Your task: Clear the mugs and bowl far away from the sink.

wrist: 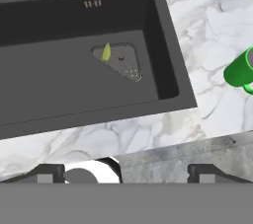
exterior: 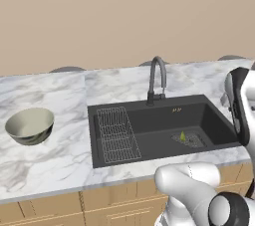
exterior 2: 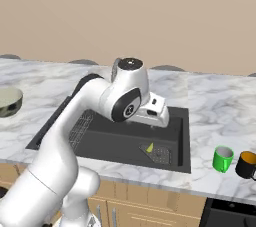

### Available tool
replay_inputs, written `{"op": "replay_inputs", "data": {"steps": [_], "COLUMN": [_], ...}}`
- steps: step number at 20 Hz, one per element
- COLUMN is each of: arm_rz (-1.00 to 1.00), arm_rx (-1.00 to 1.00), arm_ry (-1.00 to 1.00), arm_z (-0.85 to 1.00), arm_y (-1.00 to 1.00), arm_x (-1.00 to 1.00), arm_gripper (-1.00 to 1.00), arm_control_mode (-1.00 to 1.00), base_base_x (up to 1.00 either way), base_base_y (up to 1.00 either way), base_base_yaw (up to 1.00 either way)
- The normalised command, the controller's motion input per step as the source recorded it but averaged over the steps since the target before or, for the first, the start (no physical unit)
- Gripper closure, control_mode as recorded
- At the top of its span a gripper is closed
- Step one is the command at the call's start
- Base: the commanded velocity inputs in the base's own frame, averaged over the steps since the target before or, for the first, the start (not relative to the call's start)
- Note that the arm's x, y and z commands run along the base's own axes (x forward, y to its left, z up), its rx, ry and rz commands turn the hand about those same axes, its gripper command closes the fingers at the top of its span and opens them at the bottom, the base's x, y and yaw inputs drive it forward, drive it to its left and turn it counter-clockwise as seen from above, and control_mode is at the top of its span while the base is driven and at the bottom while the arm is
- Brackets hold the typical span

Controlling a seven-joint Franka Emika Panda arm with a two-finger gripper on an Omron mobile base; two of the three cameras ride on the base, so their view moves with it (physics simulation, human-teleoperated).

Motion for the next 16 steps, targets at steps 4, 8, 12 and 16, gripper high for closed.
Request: {"op": "replay_inputs", "data": {"steps": [4, 8, 12, 16], "arm_rz": [0.0, 0.0, 0.0, -0.06], "arm_rx": [0.0, 0.0, 0.0, -0.01], "arm_ry": [0.0, 0.01, 0.04, 0.06], "arm_z": [-0.32, -0.31, -0.5, -0.58], "arm_y": [-1.0, -1.0, -1.0, -1.0], "arm_x": [-0.13, -0.01, 0.07, 0.34], "arm_gripper": [-1.0, -1.0, -1.0, -1.0], "arm_control_mode": [-1.0, -1.0, -1.0, -1.0], "base_base_x": [0.0, 0.0, 0.0, 0.0], "base_base_y": [0.0, 0.0, 0.0, 0.0], "base_base_yaw": [0.0, 0.0, 0.0, 0.0]}}
